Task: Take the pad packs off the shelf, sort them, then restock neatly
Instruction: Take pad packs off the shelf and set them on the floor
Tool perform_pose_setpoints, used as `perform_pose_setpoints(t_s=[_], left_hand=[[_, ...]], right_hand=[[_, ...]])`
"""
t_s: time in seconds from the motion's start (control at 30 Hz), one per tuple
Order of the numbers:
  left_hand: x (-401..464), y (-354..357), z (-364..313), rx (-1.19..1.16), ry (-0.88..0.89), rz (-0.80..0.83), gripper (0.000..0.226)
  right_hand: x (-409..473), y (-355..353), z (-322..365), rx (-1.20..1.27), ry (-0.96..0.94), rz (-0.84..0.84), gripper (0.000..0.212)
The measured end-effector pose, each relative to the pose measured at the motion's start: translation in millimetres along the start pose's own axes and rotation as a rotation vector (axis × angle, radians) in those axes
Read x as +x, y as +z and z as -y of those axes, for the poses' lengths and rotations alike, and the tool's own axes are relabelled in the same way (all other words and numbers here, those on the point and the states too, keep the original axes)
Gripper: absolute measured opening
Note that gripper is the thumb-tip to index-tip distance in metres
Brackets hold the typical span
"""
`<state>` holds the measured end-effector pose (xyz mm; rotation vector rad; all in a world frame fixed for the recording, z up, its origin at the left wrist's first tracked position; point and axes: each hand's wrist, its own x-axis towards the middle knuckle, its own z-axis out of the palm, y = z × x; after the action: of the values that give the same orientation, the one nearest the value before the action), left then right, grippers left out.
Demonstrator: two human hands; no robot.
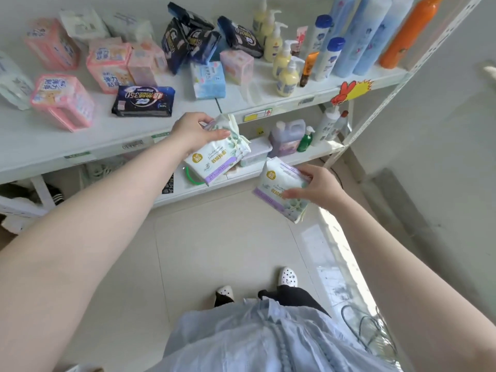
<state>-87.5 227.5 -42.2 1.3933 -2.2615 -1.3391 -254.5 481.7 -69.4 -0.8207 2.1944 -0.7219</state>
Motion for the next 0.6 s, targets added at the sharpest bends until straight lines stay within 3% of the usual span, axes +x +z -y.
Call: perform_pose_setpoints(t_s=[0.3, 0.47, 0.6], left_hand=[[41.3, 153.9, -38.2, 0.047, -0.070, 0.157, 0.060], [65.5, 249.1, -37.9, 0.102, -0.123, 0.176, 0.072], [89.9, 305.7, -28.6, 0.176, -0.146, 0.174, 0.068]], right_hand=[[41.3, -50.7, -122.6, -0.165, -0.010, 0.108, 0.079], [81.9, -74.2, -200.6, -0.176, 0.051, 0.130, 0.083], [118.2, -74.1, -241.5, -0.176, 0.038, 0.155, 0.076]])
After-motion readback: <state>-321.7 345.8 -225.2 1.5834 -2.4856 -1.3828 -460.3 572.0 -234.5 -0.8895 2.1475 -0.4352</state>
